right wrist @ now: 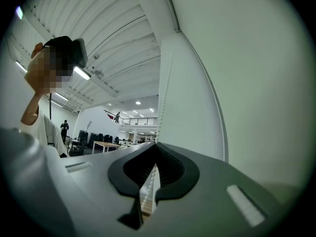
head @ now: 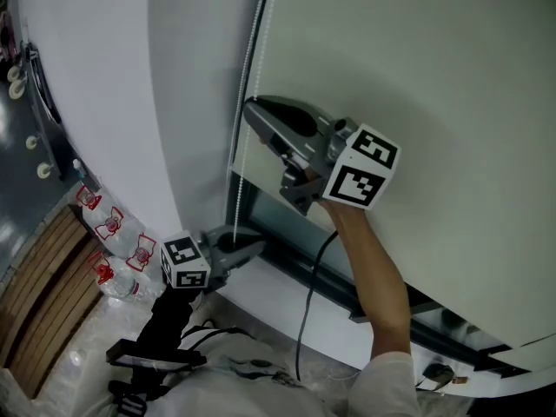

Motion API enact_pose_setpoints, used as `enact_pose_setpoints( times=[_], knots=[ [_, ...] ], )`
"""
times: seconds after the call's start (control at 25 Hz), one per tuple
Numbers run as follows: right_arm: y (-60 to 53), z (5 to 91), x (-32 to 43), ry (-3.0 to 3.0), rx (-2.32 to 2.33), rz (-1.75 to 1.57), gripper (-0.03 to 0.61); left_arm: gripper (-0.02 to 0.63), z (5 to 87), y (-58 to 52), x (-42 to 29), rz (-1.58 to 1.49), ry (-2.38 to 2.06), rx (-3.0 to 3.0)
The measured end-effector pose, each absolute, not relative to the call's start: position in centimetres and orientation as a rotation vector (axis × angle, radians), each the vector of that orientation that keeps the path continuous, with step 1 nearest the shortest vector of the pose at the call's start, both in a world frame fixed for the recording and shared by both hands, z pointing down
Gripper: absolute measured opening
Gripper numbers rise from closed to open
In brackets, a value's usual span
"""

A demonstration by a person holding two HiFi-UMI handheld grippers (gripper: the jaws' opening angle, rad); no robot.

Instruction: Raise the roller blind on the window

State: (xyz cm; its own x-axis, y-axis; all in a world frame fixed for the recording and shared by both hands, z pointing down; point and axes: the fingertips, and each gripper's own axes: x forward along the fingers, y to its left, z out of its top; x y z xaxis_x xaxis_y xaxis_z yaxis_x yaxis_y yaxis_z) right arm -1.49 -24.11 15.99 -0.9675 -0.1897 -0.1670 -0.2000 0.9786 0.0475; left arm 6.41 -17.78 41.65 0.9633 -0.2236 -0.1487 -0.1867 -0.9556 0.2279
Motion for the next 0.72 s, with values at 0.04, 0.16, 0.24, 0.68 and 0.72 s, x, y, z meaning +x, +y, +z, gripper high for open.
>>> enact_pose_setpoints(
  times=[0.04,0.16,0.24,0.68,0.72],
  knots=[
    [-24.0,16.7,-1.5,2.967,-0.294,0.082,0.005,-0.002,41.7,-17.7,6.4,-0.255,-0.305,2.901],
    [-23.5,18.7,-1.4,2.972,-0.294,0.043,0.005,-0.002,41.8,-17.6,6.5,-0.255,-0.299,2.900],
    [-22.9,20.0,-1.4,2.982,-0.292,0.031,0.005,-0.002,41.9,-17.7,6.5,-0.253,-0.300,2.901],
    [-21.6,26.8,-1.2,3.041,-0.294,-0.100,0.005,-0.002,41.9,-17.8,6.3,-0.254,-0.309,2.900],
    [-21.5,27.3,-1.2,3.045,-0.291,-0.113,0.005,-0.002,41.9,-17.8,6.3,-0.254,-0.310,2.899]
  ],
)
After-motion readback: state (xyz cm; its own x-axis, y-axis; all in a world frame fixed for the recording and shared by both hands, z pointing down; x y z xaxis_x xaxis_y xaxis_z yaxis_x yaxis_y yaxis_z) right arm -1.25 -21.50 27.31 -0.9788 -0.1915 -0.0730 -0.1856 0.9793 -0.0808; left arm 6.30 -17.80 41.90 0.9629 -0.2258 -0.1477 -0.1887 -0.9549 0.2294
